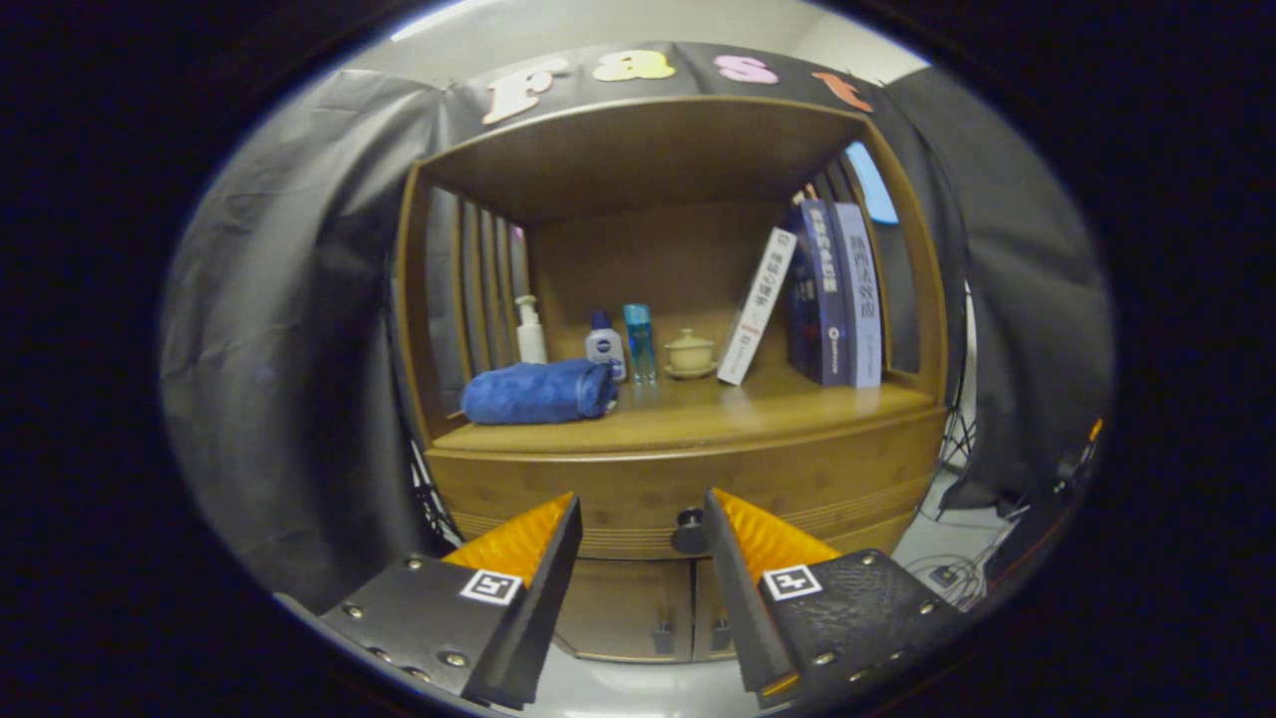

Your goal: Pull open the drawer, take out the items inside it, and place them on the countertop above the cabinet.

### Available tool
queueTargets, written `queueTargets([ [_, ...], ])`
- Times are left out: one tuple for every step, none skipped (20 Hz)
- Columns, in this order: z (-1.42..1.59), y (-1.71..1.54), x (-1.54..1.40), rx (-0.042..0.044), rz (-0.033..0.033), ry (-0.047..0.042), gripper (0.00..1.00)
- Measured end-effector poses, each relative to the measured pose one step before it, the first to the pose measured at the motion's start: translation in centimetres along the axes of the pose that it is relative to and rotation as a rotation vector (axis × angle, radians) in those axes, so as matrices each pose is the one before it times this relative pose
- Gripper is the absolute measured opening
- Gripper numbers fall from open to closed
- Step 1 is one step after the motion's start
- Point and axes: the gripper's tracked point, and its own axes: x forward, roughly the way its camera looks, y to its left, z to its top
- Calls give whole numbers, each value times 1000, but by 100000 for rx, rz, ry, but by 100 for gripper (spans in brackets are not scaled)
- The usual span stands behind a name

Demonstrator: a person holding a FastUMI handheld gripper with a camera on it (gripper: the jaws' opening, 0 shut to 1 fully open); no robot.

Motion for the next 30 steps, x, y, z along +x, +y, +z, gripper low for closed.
queueTargets([
  [-504, -433, 1375, 1393, -952, 696, 73],
  [-104, -196, 1115, 1336, -73, 568, 73],
  [-328, -69, 877, 1072, 257, 551, 73],
  [-439, -219, 968, 455, -227, 1462, 73],
  [-905, -347, 909, 131, -368, 2324, 73],
  [-881, -137, 877, -210, -86, 2717, 73],
  [-584, -672, 1088, -119, -2358, 2328, 73],
  [-865, -845, 492, -191, -3069, 2485, 68],
  [-339, -88, 870, 605, 1340, 963, 62],
  [-166, 274, 302, 1221, 881, 1115, 57],
  [-421, 93, 433, 906, 900, 1237, 52],
  [-224, 9, 170, 470, 559, 665, 46],
  [-140, -99, 23, 294, 274, -196, 46],
  [23, -18, 187, -241, 86, -50, 45],
  [263, -232, -62, -908, -744, 417, 45],
  [269, 82, 1324, -667, 404, -315, 44],
  [-412, -106, -585, -612, 631, 436, 44],
  [-217, 17, -114, -1059, 855, 307, 44],
  [116, 45, 10, -443, 738, -137, 42],
  [-228, 37, 30, -320, 697, 586, 39],
  [196, -73, 2, 457, 125, -32, 34],
  [-151, -41, -125, 754, -497, 348, 33],
  [24, -43, -80, 692, -830, -75, 33],
  [-127, 8, -316, 573, -788, -1, 33],
  [-162, 22, -494, 553, -535, 95, 33],
  [-246, 10, -710, 445, -357, -168, 34],
  [-230, -1, -724, 533, -203, -296, 34],
  [-219, -11, -781, 851, -11, -579, 33],
  [-205, 86, -766, 718, -100, -623, 33],
  [-309, -83, -747, 300, -569, -354, 33],
])
